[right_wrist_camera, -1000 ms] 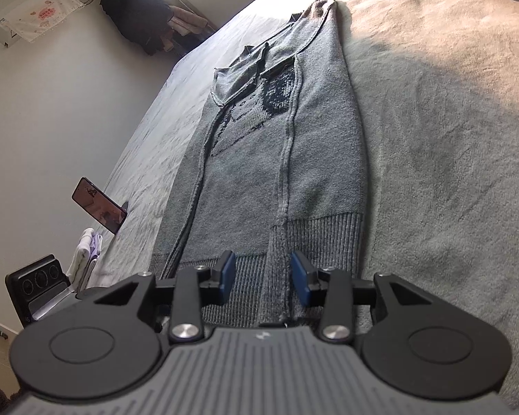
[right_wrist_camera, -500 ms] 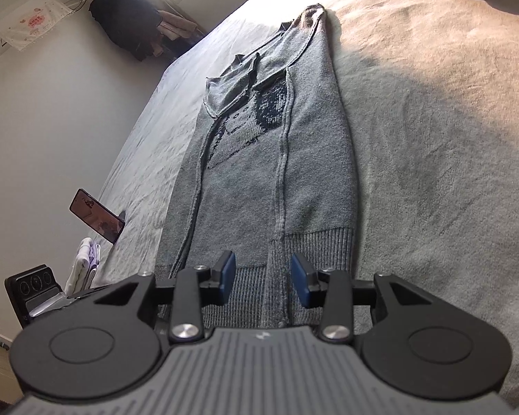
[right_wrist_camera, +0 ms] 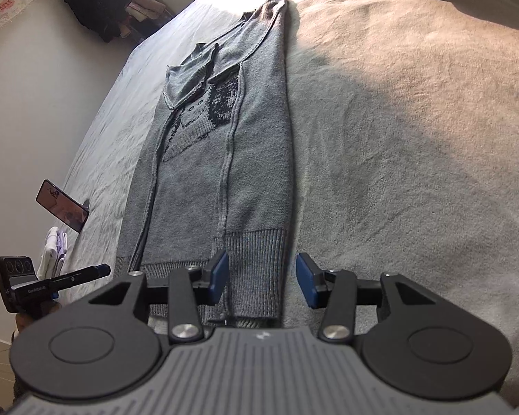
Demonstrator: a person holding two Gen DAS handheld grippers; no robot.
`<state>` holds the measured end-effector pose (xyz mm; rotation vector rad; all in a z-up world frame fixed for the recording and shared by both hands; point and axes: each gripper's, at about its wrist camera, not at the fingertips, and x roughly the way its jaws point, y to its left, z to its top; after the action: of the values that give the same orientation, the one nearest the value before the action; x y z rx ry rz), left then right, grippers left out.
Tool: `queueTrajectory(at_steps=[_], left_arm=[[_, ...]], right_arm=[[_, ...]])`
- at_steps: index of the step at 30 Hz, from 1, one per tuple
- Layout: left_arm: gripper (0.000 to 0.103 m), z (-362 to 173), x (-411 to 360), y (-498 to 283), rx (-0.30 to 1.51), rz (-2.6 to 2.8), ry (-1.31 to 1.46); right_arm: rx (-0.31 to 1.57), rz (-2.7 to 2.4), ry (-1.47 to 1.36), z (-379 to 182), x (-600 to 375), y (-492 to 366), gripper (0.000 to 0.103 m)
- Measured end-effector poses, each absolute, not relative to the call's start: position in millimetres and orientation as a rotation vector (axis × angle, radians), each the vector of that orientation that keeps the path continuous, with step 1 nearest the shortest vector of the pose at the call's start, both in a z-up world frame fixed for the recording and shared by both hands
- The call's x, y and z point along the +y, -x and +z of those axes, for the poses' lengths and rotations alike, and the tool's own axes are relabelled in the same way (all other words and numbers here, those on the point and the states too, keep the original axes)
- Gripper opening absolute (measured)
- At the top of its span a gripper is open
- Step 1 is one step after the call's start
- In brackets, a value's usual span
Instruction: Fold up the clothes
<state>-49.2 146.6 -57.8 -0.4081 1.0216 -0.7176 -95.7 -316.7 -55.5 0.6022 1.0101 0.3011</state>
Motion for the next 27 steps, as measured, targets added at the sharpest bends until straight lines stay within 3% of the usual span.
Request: queueTrajectory(at_steps=[11,18,23,27], left_arm=[[0.038,-83.7,156.0,35.7,1.117,-0.790,0.522],[0.037,-95.5,143.1,31.7,1.159,-0.853,0.579],[0.031,-100.8,138.9,31.7,1.170,-0.880,0.601],[0.020,-108.4,134.5,32.3,1.194,-0.898,0.616]], right_arm=[[1.022,0.381,-0.845,-86.4,-352.8,100.5,0.047],[1.031,0.433,-0.847,-90.0,-349.5,99.7,0.047],[1.035,0.473,-0.872,-93.9,-345.9,97.6,0.047],[1.043,0.508,-0.861,-95.2,-336.9,94.4,0.047]])
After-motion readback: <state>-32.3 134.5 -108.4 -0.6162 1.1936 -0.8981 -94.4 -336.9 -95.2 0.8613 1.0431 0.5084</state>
